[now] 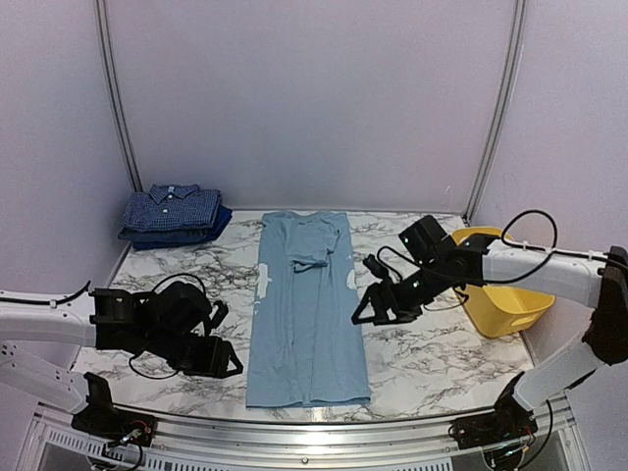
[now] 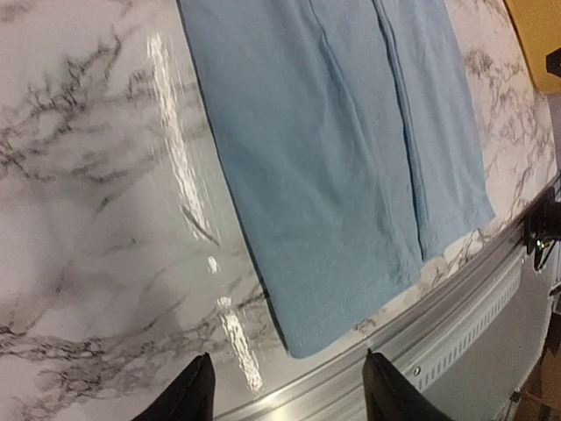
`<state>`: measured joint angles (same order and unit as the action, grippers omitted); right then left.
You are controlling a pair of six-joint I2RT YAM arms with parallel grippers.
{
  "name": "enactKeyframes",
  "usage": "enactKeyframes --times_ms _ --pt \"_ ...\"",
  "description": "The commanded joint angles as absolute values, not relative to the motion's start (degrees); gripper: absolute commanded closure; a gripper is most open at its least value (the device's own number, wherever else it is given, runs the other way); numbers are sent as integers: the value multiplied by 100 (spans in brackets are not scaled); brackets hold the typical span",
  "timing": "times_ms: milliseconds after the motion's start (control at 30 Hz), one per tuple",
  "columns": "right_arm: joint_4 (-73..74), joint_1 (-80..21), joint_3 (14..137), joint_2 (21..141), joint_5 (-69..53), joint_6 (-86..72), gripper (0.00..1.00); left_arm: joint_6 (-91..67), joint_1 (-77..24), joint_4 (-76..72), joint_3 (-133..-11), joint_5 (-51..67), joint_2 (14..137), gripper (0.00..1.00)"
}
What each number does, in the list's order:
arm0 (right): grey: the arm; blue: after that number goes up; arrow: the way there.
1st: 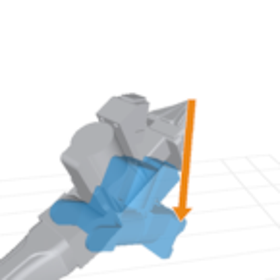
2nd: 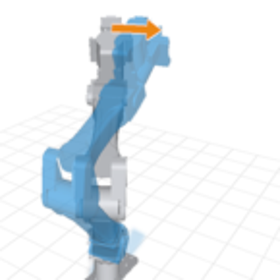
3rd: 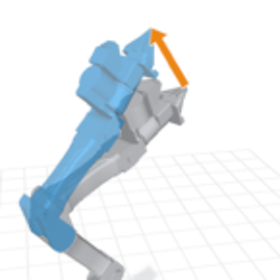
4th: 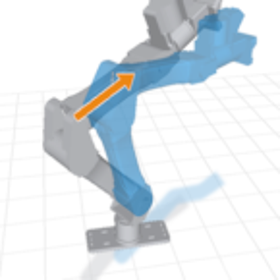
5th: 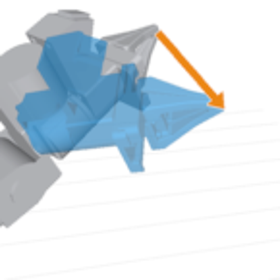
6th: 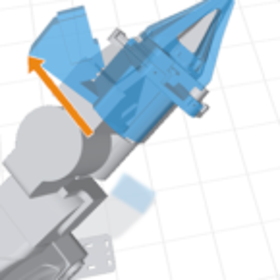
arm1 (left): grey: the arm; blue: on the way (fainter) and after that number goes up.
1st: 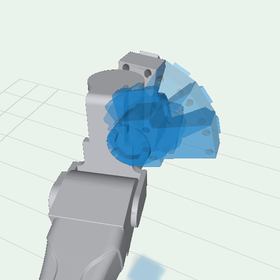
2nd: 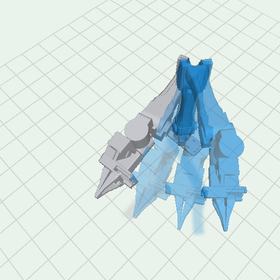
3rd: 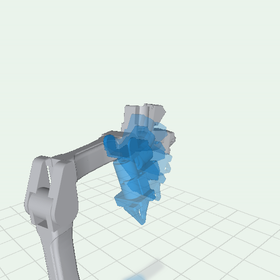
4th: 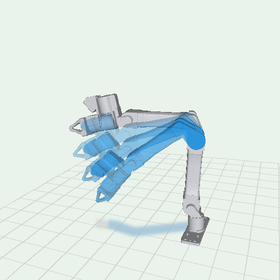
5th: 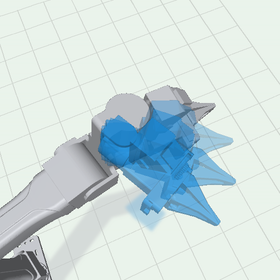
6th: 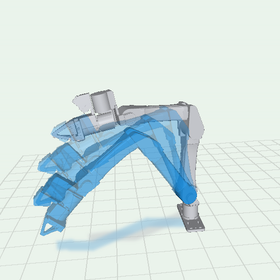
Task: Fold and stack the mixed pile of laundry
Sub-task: Pick up the rectangle-folded T-shirt from the center of the board.
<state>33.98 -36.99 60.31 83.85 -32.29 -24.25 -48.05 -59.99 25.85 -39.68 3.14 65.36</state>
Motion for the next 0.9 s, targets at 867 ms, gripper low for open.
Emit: enactKeyframes --times_ms 867 --pt "1327 -4705 2785 8004 -3326 -4315 55 -6584 -6750 653 -2919 1119 7641 71"
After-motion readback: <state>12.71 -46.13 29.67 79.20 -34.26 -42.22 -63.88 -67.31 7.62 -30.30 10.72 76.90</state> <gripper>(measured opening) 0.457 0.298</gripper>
